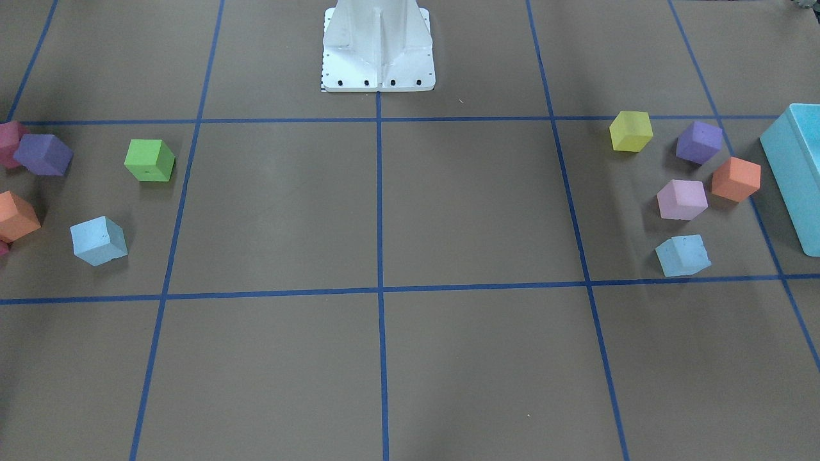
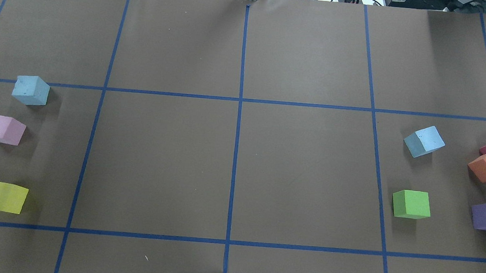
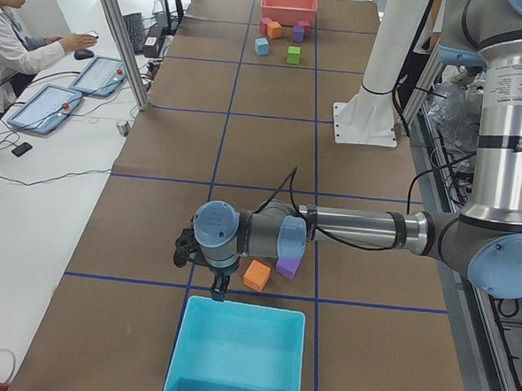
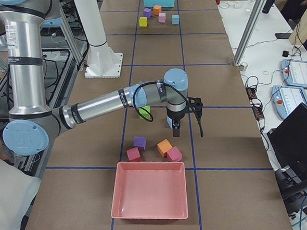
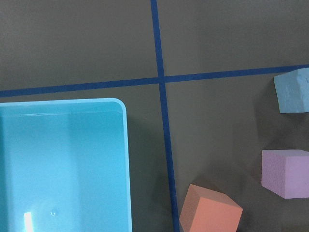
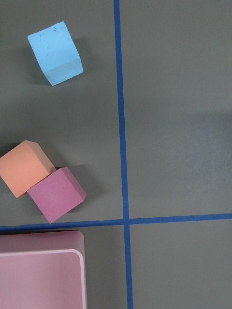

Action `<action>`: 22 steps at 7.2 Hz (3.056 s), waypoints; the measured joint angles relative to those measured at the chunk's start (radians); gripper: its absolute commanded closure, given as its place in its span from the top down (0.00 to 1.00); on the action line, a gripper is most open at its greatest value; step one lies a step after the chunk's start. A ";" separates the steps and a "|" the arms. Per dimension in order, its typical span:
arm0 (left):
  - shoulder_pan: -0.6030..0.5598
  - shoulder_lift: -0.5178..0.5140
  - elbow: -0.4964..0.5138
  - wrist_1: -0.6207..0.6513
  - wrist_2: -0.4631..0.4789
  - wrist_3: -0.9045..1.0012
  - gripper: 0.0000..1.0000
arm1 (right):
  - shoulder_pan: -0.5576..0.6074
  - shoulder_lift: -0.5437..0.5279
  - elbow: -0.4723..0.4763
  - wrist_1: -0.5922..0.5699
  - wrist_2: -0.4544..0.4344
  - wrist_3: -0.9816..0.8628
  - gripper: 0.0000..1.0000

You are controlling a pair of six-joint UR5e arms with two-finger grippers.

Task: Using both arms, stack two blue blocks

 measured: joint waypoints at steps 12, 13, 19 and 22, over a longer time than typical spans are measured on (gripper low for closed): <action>0.286 -0.229 0.078 -0.104 0.066 -0.511 0.99 | -0.361 0.272 -0.006 0.009 -0.165 0.016 1.00; 0.329 -0.255 0.131 -0.181 0.073 -0.598 0.99 | -0.379 0.271 -0.014 0.010 -0.161 0.016 1.00; 0.474 -0.331 0.212 -0.303 0.141 -0.831 0.99 | -0.414 0.241 -0.048 0.032 -0.156 0.036 1.00; 0.476 -0.331 0.216 -0.307 0.141 -0.832 0.99 | -0.474 0.194 -0.150 0.294 -0.166 0.151 1.00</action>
